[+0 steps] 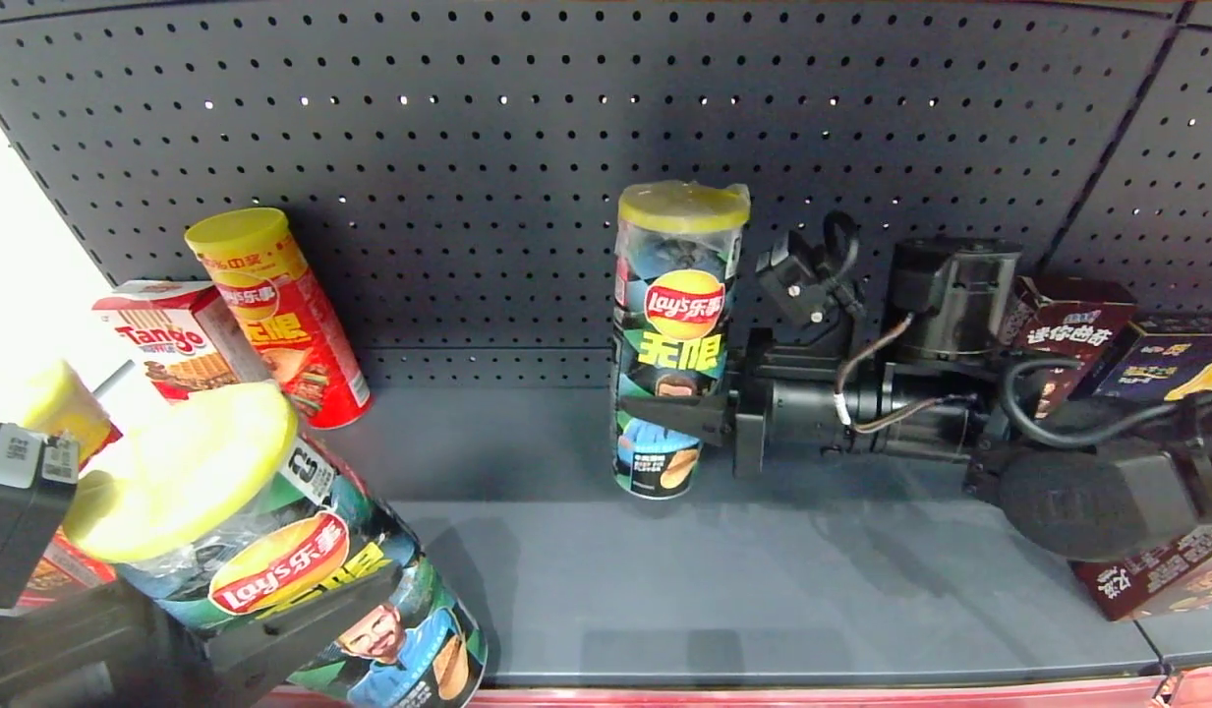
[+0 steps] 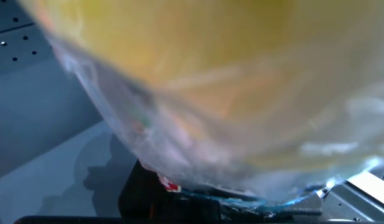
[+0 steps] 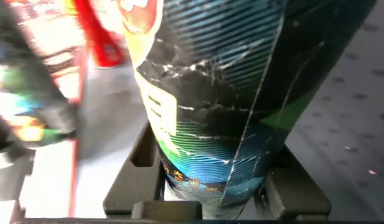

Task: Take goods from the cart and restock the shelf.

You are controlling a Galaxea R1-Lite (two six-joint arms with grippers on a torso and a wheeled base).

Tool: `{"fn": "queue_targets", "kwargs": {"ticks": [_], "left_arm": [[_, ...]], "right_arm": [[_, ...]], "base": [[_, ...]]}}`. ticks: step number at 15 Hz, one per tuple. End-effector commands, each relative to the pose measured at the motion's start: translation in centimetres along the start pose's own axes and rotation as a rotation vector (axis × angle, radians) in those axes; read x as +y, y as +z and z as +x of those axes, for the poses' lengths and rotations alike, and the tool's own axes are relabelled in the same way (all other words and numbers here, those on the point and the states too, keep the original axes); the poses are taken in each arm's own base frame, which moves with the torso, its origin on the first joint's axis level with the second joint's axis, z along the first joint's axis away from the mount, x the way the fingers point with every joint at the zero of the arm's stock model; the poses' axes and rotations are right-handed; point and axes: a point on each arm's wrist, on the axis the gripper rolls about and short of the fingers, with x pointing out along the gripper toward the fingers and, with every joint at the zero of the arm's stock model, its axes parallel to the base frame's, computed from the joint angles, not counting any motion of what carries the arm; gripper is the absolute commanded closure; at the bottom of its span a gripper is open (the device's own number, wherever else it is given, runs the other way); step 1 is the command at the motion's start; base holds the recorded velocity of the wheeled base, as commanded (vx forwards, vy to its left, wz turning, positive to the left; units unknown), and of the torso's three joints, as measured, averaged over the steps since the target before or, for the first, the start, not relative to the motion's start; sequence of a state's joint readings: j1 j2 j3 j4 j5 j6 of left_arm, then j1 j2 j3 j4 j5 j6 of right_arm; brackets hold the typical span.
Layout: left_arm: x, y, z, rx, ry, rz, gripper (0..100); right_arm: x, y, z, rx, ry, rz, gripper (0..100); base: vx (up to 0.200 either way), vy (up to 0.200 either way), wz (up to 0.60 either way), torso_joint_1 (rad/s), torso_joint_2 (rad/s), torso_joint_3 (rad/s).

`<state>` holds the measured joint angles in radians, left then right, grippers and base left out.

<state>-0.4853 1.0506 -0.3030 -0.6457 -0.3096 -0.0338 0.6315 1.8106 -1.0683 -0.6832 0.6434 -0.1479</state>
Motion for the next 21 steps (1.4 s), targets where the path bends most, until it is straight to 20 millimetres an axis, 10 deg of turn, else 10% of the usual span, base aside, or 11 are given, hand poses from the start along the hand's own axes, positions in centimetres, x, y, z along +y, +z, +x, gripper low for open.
{"fn": "queue_targets", "kwargs": {"ticks": [1,9,21], "left_arm": [[0.0,0.0,0.0,0.001,-0.001,-0.002,100],[0.0,0.0,0.0,-0.001,0.002,-0.001,100],[-0.1,-0.1,-0.2,-0.001,0.003,-0.001,100]], "right_arm": [[3.6,0.7,-1.8,-0.018,0.019,-0.012,100],[6.2,-4.3,-4.0,0.048,0.001,0.022,100],[5.3,-6.7,-2.5,0.075,-0.003,0.037,100]], "base": [[0.000,0.000,0.00,0.000,0.00,0.000],[0.000,0.000,0.00,0.000,0.00,0.000],[0.000,0.000,0.00,0.000,0.00,0.000]]}}
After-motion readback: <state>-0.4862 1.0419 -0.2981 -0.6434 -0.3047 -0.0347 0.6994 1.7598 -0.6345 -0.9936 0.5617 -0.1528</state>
